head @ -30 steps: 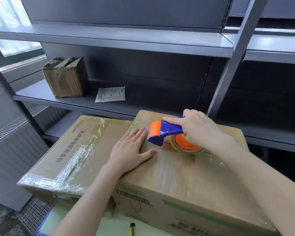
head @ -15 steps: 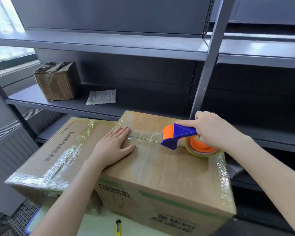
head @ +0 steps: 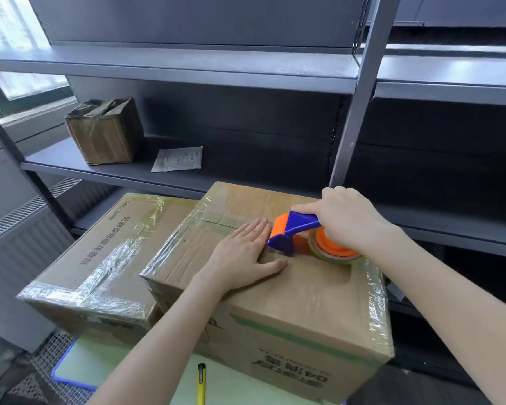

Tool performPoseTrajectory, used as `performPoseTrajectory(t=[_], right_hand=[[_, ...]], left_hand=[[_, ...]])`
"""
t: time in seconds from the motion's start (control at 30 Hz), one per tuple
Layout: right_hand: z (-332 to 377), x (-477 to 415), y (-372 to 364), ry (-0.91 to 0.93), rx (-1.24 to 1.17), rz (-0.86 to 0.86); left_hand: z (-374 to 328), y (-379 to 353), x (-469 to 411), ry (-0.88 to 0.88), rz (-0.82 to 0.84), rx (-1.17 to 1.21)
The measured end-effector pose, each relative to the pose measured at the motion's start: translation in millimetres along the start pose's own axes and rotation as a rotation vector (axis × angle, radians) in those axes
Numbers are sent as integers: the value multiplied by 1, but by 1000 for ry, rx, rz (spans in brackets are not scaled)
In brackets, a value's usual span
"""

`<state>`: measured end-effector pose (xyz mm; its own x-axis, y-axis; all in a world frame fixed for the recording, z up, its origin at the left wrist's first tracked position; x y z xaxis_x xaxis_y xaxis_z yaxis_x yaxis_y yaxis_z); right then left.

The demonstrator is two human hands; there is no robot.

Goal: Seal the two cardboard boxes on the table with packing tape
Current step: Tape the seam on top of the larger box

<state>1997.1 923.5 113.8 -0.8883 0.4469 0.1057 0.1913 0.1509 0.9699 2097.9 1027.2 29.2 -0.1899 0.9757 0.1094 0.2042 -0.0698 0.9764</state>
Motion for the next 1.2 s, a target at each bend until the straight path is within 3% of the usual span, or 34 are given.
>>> performPoseTrajectory(t=[0.27, 0.47, 0.67, 0.83, 1.2], right_hand=[[-9, 14, -1, 32, -48, -37], [-71, 45, -7, -42, -65, 26], [-71, 56, -20, -30, -51, -17], [-63, 51, -20, -29, -7, -32], [-71, 63, -22, 7, -23, -39]], left_hand=[[5, 1, 0, 23, 39, 53], [3, 3, 2, 37, 44, 72], [-18, 4, -4, 136, 94, -73], [-73, -8, -20, -19, 57, -13], [-66, -13, -16, 31, 26, 0]])
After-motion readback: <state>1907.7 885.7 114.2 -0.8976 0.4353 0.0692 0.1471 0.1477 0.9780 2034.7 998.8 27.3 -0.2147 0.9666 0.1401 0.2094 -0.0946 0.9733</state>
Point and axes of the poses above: each hand's wrist, its own x-axis away from the middle knuckle, its own y-axis out of the back of the hand, z = x × y, the point moved 6 cm from there along -x, towards the middle knuckle, and after that the axes turned 12 degrees about z, right-handed, at the moved point
